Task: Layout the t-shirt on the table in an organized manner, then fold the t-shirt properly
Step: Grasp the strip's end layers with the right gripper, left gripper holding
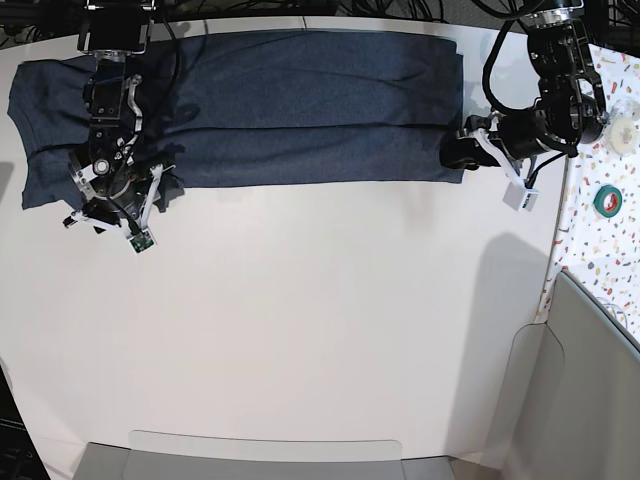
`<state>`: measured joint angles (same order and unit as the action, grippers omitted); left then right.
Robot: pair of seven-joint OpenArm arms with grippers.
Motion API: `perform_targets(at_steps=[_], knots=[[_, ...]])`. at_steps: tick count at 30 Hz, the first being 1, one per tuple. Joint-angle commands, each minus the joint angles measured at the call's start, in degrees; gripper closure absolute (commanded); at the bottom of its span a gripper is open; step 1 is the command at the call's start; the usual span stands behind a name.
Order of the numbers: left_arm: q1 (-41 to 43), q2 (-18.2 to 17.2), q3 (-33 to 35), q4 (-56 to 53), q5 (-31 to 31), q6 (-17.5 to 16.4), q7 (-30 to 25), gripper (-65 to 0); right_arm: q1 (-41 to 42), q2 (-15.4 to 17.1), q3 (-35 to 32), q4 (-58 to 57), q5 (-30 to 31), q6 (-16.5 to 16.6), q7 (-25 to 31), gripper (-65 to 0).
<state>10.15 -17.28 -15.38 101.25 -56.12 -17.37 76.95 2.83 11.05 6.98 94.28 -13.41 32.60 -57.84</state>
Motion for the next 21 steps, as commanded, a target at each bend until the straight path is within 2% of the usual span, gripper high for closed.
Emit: perform_targets(at_steps=[1,13,21], knots=[[-0.44,-0.70,-0.23,0.86,-1.16,0.09,-0.24,-18.3,0.82,0.34,0.18,1.06,-0.26,-0.29,0.66,-24.5],[-0.35,-0.61,-0.40,0.86,-1.16,0.09,-0.24,-18.3,1.17,-0.02,0.18,0.97,0.09,-0.20,0.92,-24.5],[-0.35,-0.61,-0.40,0.86,-1.16,0.09,-0.33,-18.3,1.08,-3.27,0.36,1.59,0.18,-0.12,1.19,-24.5]])
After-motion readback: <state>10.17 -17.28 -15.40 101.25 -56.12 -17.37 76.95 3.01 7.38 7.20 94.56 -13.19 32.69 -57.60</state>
